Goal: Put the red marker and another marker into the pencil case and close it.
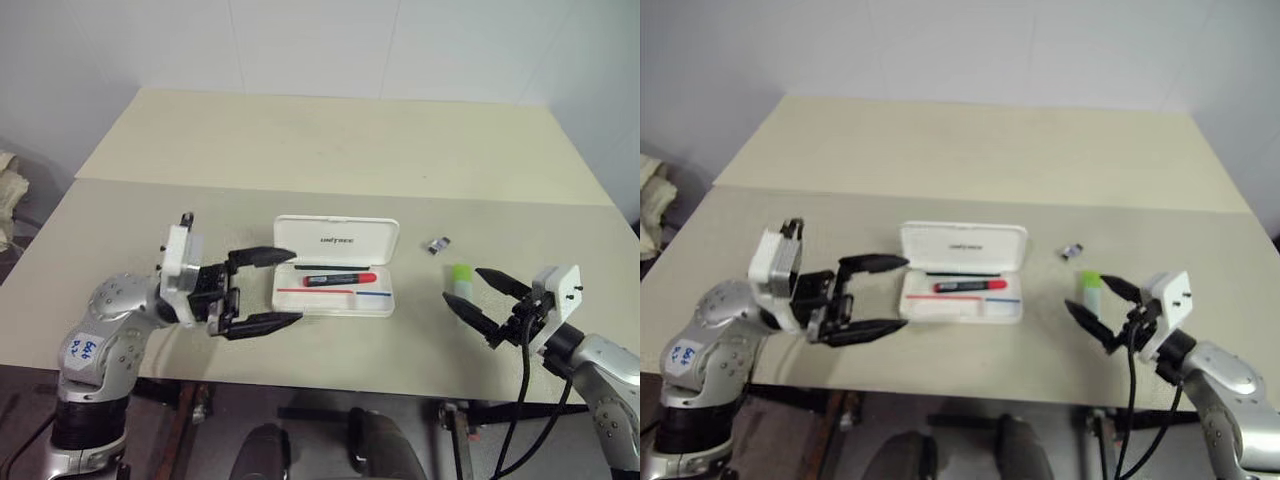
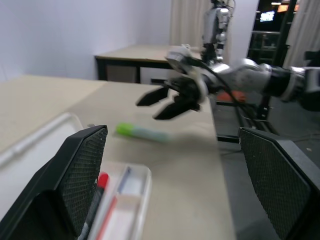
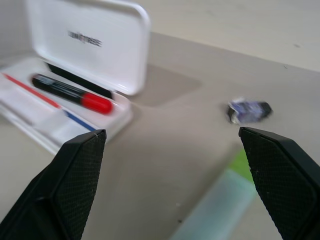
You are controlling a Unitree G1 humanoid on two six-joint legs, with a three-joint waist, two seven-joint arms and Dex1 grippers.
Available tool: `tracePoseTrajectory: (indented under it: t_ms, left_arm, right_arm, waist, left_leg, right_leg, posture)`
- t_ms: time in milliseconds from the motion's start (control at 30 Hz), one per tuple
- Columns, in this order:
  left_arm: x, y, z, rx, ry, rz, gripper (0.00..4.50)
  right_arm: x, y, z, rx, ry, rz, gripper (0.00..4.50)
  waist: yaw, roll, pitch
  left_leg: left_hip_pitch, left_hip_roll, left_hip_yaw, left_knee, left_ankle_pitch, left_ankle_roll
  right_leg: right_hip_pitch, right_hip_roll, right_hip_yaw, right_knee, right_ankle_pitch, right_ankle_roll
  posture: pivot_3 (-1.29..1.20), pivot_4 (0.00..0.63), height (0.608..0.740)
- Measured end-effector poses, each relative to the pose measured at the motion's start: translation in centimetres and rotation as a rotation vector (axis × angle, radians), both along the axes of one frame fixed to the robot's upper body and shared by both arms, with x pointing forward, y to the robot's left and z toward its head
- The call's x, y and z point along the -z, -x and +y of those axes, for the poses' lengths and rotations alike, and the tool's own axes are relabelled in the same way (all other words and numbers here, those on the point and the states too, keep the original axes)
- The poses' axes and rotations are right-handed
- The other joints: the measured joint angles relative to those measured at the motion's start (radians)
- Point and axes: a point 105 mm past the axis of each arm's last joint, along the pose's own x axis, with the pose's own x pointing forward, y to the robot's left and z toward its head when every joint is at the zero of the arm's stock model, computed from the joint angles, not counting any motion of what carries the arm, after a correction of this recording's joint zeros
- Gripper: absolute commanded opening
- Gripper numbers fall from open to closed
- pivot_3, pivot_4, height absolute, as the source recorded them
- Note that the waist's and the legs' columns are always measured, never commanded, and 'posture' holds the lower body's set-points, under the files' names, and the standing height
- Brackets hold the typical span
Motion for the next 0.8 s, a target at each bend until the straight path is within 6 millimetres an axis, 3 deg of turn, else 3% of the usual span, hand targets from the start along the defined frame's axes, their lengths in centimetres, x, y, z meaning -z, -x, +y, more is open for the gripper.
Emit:
tracePoseTrajectory:
  t_ms: [167,433,800]
  left_arm:
    - [0.7,0.2,1.3,-0.019,-0.004,0.006,4.46]
    - [0.8,-0.1,3.6,-0.058,0.006,-0.031,4.46]
    - [1.0,0.2,5.5,-0.061,0.043,-0.023,4.46]
  right_arm:
    - [1.3,-0.9,0.1,0.071,0.016,0.032,4.5]
    - [3.6,-1.8,-1.7,0.234,0.077,0.103,4.5]
    - [4.8,-1.9,-0.8,0.272,0.066,0.198,4.5]
  waist:
    - [-0.001,0.0,0.0]
    - [-0.002,0.0,0.0]
    - [-0.002,0.0,0.0]
  left_leg:
    - [0.0,0.0,0.0,0.0,0.0,0.0]
    - [-0.001,0.001,0.0,-0.002,0.0,0.0]
    - [0.0,0.001,0.0,-0.003,-0.001,0.001]
  right_leg:
    - [0.0,0.0,0.0,-0.001,0.0,0.0]
    - [-0.001,0.0,0.0,-0.001,0.0,-0.001]
    - [-0.001,-0.002,0.0,-0.002,0.0,-0.001]
  posture:
    - [0.0,0.15,0.74]
    - [0.0,0.15,0.74]
    - [0.0,0.15,0.74]
